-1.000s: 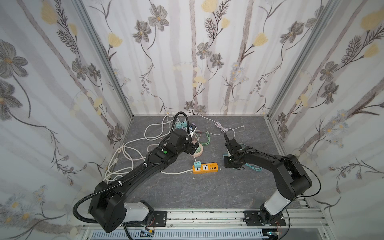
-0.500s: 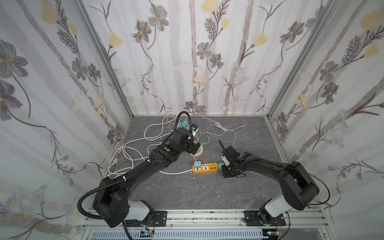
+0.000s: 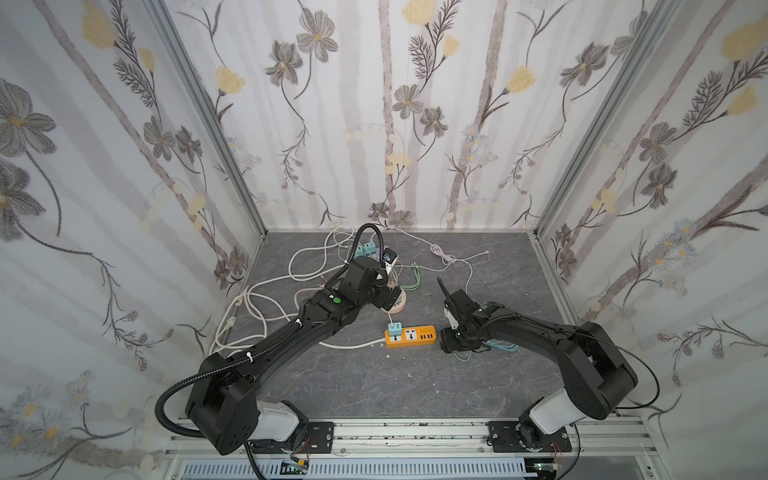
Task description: Insert the plug
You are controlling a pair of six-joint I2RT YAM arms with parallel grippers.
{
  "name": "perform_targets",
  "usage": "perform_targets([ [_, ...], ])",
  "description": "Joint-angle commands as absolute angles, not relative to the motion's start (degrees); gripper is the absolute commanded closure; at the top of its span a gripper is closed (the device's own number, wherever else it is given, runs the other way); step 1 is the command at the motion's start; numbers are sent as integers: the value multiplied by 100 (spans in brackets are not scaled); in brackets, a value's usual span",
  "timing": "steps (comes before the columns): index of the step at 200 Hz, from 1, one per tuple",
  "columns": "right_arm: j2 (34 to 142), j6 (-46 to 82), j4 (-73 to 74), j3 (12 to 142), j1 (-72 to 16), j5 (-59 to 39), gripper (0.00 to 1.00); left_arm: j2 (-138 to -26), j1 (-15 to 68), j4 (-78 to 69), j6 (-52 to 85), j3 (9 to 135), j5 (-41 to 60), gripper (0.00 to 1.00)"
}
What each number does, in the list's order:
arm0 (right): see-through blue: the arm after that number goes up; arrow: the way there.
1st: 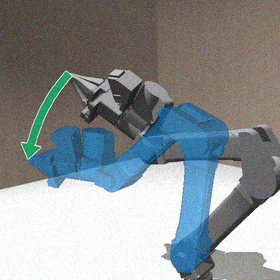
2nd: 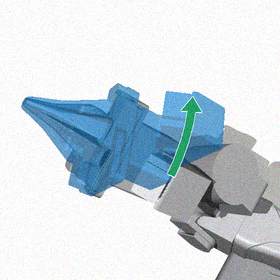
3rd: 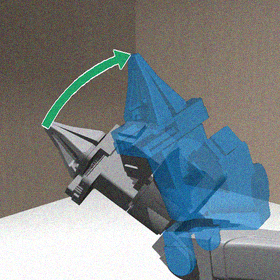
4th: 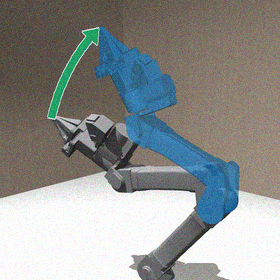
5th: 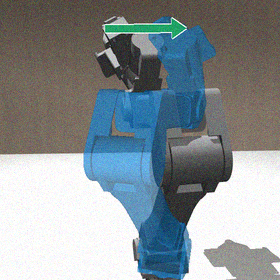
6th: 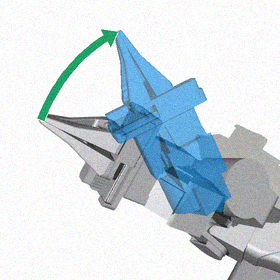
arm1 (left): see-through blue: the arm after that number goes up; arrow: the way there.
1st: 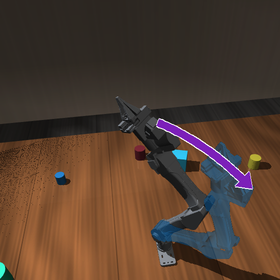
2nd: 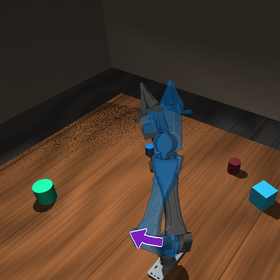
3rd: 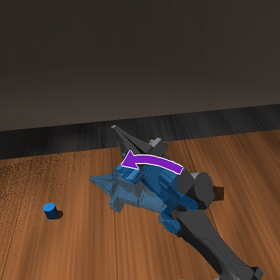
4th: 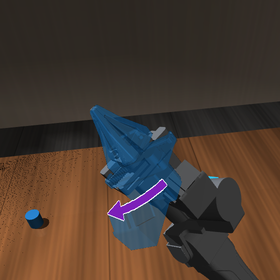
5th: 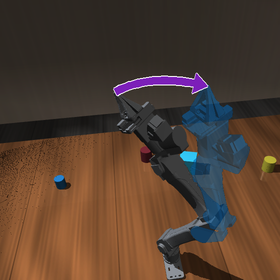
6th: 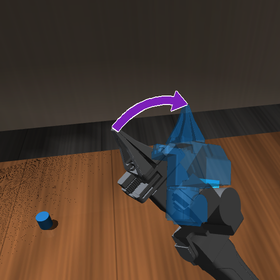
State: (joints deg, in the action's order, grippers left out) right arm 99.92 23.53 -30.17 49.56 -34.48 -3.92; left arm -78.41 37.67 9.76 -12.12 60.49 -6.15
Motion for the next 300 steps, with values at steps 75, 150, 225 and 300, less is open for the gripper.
perform_targets([
  [75,10274,2408,-2576,4928,-3494,384,48,-7655,3762,839,-1030,5897,-923,0],
  [150,9822,2188,-2477,4891,-3612,904,67,-7932,3748,1464,120,6358,-860,0],
  [225,7272,-1040,-1235,4524,-3639,-311,76,-8348,3345,3193,908,7758,1891,0],
  [300,7173,-2742,-1397,5078,-3922,-1302,77,-9089,3357,4151,1100,8707,3999,9],
])
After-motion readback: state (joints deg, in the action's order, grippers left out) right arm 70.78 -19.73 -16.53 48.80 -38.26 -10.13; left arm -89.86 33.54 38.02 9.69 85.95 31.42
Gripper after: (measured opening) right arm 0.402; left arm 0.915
